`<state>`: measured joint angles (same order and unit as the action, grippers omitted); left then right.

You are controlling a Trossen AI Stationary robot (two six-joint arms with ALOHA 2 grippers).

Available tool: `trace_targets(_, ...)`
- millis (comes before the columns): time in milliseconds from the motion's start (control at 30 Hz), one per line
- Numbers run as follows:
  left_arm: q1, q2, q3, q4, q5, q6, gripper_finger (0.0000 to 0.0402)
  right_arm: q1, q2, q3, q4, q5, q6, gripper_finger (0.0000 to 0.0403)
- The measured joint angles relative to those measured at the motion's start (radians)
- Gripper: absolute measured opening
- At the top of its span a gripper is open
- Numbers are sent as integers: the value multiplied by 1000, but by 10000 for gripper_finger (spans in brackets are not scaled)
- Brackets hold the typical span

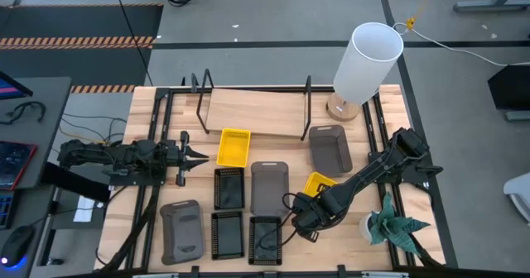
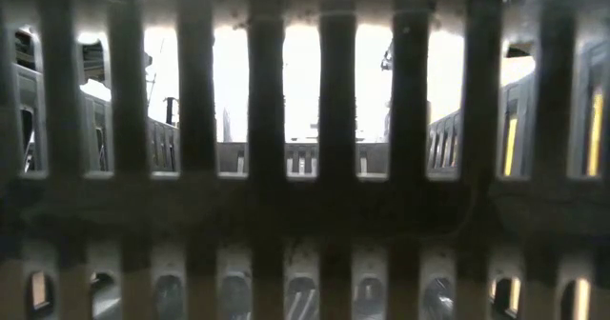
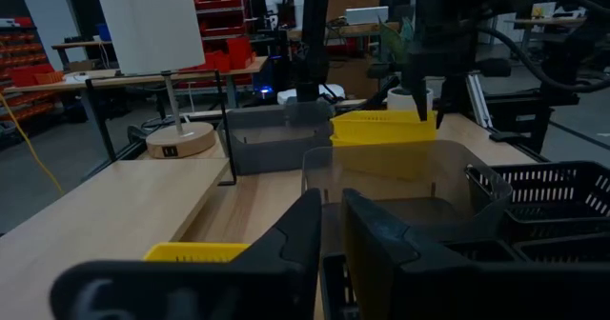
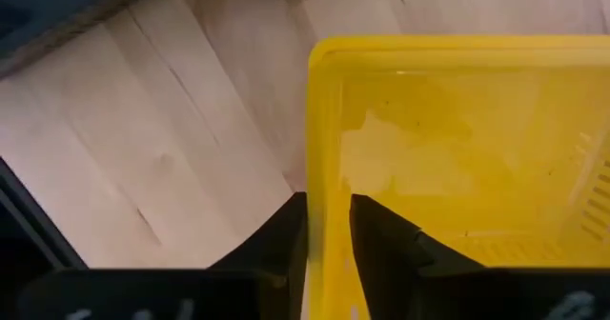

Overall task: Stack baskets on shelf by color
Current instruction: Stack the right yellow bin on top of the left yellow bin, then stack the top yellow bin on top of the other stacked yellow bins

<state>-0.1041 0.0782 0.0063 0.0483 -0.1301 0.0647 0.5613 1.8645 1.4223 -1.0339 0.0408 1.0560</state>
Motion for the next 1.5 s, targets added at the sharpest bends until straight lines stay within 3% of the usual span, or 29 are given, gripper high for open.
trace_targets(333, 0, 0, 0, 0, 0, 0, 55, -33, 0, 114, -94, -15, -85, 91)
trace_targets(533, 0, 0, 0, 0, 0, 0, 52, -74, 0, 157, -61, 81, -226, 90)
trace_targets(833, 0, 0, 0, 0, 0, 0, 58, -148, 0, 165, 202, 107, -376, 90)
trace_targets(1133, 0, 0, 0, 0, 0, 0, 53, -225, 0, 128, 553, 277, -608, 90)
trace_targets(1333, 0, 0, 0, 0, 0, 0, 59, -323, 57, 117, 783, 220, -711, 90)
trace_targets(1500, 0, 0, 0, 3, 0, 0, 54, -386, 166, 203, 800, 145, -746, 90)
